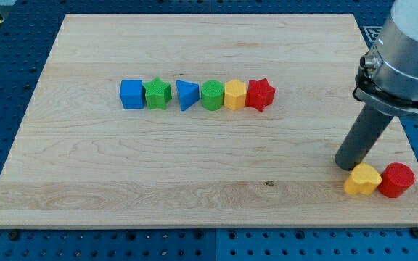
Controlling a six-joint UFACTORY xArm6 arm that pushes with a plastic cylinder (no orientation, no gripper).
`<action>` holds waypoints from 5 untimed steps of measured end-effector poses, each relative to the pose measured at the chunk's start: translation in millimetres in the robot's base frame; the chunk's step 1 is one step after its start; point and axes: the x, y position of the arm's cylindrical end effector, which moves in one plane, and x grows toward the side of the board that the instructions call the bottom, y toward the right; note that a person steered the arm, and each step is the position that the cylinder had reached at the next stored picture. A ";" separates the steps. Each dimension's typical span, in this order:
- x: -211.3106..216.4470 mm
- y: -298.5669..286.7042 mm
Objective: Slide the yellow heart slightly down and left
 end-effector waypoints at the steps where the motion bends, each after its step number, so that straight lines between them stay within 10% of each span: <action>1: 1.2 -0.2; 5: 31.9 18.5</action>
